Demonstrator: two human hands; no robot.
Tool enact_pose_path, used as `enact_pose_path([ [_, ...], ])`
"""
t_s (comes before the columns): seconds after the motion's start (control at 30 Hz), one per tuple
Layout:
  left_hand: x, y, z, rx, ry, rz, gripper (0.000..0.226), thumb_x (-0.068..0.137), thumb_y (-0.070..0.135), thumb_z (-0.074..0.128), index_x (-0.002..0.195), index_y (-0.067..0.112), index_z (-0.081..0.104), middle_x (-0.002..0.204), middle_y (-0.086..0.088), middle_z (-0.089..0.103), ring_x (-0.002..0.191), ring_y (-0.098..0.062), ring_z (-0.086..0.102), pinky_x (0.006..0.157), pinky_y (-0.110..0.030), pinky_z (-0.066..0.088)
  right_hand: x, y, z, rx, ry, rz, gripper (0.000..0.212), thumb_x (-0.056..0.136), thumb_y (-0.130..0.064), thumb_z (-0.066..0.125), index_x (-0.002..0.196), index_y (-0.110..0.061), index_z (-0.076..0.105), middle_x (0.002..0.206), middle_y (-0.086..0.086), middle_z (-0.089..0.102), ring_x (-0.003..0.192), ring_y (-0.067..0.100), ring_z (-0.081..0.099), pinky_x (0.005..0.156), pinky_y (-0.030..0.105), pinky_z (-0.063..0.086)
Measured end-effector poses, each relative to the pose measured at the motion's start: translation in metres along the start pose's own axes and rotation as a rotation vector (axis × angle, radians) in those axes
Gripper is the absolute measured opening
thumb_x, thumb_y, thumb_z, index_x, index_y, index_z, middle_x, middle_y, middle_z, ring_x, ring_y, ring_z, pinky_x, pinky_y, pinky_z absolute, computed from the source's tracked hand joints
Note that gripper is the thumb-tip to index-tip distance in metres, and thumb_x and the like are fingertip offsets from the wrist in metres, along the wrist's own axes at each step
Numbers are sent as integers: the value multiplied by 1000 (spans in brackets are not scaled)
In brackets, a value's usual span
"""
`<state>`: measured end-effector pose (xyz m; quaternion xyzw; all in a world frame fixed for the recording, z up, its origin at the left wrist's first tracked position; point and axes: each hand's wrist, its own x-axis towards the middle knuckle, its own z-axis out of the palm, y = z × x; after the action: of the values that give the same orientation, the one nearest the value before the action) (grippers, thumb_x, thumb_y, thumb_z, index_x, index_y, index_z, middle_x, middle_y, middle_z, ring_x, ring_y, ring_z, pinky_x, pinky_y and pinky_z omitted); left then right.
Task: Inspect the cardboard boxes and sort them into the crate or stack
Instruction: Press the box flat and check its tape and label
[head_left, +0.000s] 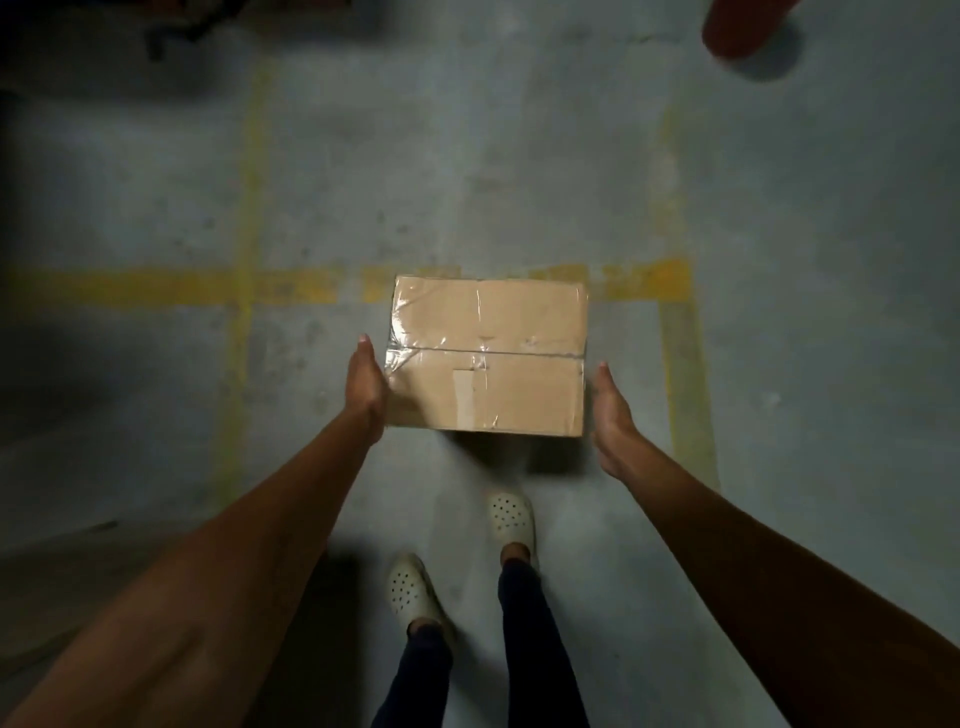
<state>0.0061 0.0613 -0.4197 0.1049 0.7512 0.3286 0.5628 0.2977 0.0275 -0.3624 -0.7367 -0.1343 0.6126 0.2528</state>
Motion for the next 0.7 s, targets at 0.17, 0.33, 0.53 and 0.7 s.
enact_pose_path([
  [0.17,4,-21,12,29,59,-97,71,93,72,33,117,14,67,105,-7,69,99,-24,65,91,-37,53,38,19,3,-49,-100,67,66,102,-65,23,134,-22,60,126,1,67,116,22,62,104,39,45],
  [0.33,-47,9,5,47,76,-61,66,101,59,31,128,8,63,123,-10,66,111,-28,61,92,-38,50,20,-4,-6,-67,-104,15,54,102,-58,37,133,-21,61,121,4,70,112,26,64,100,42,49],
  [0.53,-157,50,-14,-90,124,55,49,105,50,31,96,20,68,78,2,66,80,-17,62,68,-30,48,-58,-58,-5,-148,-96,-133,47,89,-55,53,125,-26,63,110,5,72,97,28,70,82,47,58],
  [0.7,-231,51,-59,-195,167,91,65,97,66,26,114,20,69,105,-9,74,99,-28,69,81,-44,57,-132,-80,17,-298,-46,-314,81,71,-77,42,129,-24,62,119,1,69,106,25,66,93,43,53],
])
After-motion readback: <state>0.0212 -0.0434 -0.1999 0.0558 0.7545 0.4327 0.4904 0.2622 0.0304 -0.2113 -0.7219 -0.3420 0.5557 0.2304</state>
